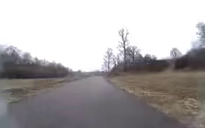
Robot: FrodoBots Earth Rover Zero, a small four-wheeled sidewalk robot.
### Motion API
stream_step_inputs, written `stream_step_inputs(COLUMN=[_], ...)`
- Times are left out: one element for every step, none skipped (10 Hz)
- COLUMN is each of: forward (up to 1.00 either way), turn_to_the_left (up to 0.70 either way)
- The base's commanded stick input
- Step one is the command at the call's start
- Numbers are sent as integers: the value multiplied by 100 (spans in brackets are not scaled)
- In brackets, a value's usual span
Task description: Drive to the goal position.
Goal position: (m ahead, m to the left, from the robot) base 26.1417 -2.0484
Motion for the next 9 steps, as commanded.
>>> stream_step_inputs(forward=[70,70,70,70,70,70,70,70,70], turn_to_the_left=[0,0,0,0,0,0,0,0,0])
